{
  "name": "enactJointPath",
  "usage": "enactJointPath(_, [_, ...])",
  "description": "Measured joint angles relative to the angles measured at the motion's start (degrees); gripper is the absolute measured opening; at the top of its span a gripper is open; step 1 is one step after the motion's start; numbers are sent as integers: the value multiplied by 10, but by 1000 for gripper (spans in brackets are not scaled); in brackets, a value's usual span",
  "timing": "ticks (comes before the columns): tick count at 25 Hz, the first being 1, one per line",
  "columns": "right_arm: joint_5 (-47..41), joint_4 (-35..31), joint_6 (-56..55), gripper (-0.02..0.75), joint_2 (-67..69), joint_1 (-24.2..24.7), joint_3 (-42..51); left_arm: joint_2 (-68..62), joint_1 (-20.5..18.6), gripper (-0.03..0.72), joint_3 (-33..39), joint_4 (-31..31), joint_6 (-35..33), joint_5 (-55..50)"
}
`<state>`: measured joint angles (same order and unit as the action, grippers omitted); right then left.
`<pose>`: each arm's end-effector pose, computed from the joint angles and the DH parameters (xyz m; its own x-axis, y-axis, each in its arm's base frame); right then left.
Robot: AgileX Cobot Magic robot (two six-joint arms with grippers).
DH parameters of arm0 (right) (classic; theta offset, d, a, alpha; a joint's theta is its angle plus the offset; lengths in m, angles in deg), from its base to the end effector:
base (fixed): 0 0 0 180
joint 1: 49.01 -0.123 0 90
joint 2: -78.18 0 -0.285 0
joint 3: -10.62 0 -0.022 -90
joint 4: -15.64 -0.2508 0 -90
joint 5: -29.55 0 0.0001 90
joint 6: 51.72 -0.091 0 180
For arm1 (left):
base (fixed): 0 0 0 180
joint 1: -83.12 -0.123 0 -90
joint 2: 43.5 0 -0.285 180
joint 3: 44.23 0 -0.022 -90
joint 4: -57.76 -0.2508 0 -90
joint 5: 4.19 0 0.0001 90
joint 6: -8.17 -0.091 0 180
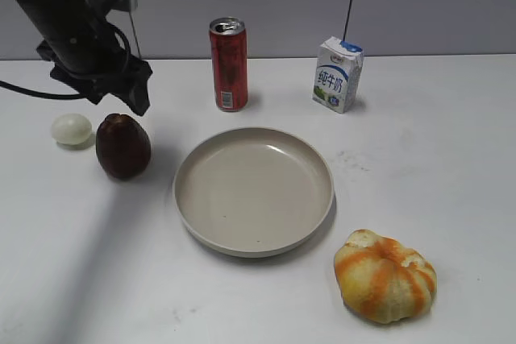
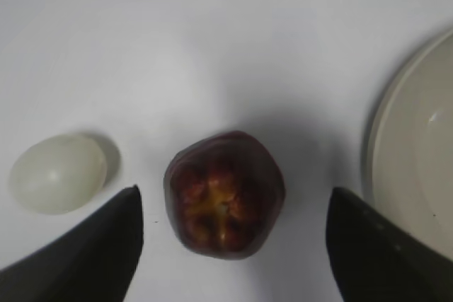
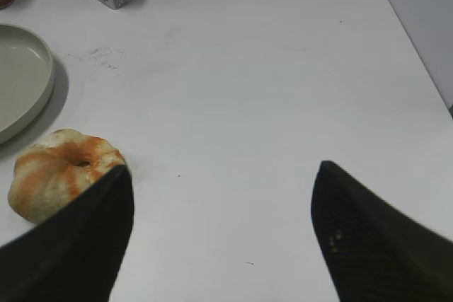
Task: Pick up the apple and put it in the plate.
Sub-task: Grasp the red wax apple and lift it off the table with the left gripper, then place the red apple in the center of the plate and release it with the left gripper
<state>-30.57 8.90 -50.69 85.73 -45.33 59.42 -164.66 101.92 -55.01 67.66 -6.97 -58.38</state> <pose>-0.0042 0.0096 0.2775 -0.4429 0.0692 -0.8939 -0.0091 0.9966 0.0816 0.3885 -0.1457 0.2134 -0.8413 0.4556 -0.2910 0.4978 0.8628 -0.0882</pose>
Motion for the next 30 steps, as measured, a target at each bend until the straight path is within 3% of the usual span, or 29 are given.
enactJointPath(15, [0,0,0,589,0,0,0,-64,1,568,-6,-12,2,-9])
enactJointPath(21, [0,0,-1,589,0,0,0,-51,9,568,-52,-12,2,-91])
enactJointPath(25, [0,0,0,589,0,0,0,-34,59,568,-102,-10,2,-130])
enactJointPath(30, [0,0,0,589,0,0,0,-32,162,568,-113,-5,2,-79])
